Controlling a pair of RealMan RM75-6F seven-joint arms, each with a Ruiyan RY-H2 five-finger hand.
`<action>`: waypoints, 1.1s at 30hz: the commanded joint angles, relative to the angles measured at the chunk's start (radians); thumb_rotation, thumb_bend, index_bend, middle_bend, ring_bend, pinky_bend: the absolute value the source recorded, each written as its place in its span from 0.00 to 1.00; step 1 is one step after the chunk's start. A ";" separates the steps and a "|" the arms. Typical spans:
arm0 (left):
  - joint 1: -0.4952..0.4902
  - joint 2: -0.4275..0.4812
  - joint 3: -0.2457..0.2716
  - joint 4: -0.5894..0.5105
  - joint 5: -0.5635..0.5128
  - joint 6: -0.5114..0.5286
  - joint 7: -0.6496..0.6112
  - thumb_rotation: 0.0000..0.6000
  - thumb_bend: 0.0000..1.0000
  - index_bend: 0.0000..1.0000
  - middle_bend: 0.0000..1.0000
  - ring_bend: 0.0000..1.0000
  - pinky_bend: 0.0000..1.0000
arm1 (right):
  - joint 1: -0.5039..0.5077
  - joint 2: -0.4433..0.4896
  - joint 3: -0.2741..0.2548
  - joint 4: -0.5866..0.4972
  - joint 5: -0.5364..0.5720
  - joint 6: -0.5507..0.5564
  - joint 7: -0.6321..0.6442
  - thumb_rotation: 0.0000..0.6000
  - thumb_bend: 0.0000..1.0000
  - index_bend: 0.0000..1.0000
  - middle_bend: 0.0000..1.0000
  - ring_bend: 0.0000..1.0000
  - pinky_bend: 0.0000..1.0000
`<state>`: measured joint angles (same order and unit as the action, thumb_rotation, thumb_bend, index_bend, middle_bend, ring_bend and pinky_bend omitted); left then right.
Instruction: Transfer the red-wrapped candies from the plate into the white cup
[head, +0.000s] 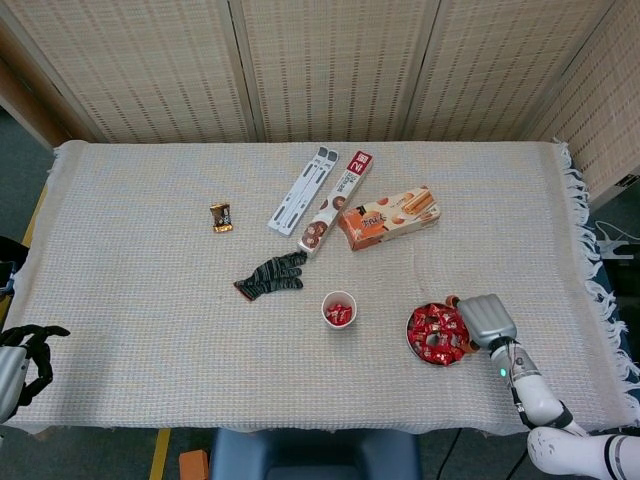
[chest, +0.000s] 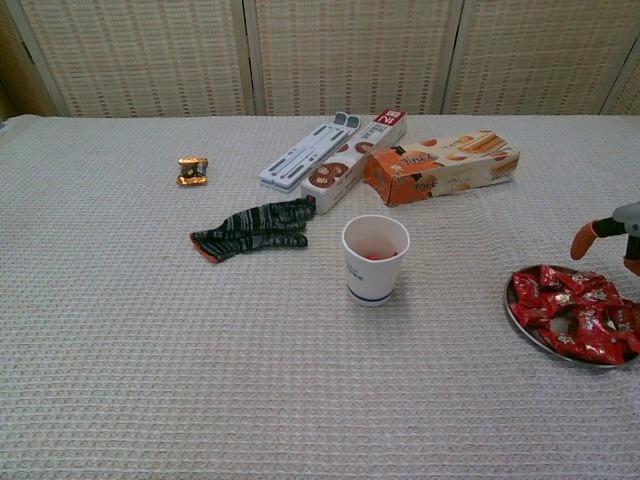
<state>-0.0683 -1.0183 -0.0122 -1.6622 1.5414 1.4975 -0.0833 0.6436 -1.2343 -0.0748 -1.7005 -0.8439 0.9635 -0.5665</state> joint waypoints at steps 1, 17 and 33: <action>0.000 0.000 0.000 -0.001 -0.001 0.000 0.000 1.00 0.42 0.35 0.23 0.27 0.28 | -0.001 -0.002 0.001 0.004 0.001 -0.002 -0.002 1.00 0.07 0.24 0.82 0.76 0.98; 0.002 0.002 -0.002 0.001 -0.001 0.006 -0.008 1.00 0.42 0.34 0.23 0.27 0.28 | -0.002 -0.032 -0.003 0.052 0.018 -0.050 -0.002 1.00 0.07 0.30 0.82 0.76 0.98; 0.003 0.003 -0.005 0.003 -0.005 0.007 -0.015 1.00 0.42 0.35 0.23 0.27 0.28 | -0.009 -0.052 0.000 0.082 0.013 -0.053 0.009 1.00 0.14 0.47 0.82 0.76 0.98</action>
<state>-0.0651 -1.0153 -0.0172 -1.6594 1.5363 1.5045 -0.0978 0.6344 -1.2862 -0.0745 -1.6188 -0.8303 0.9098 -0.5580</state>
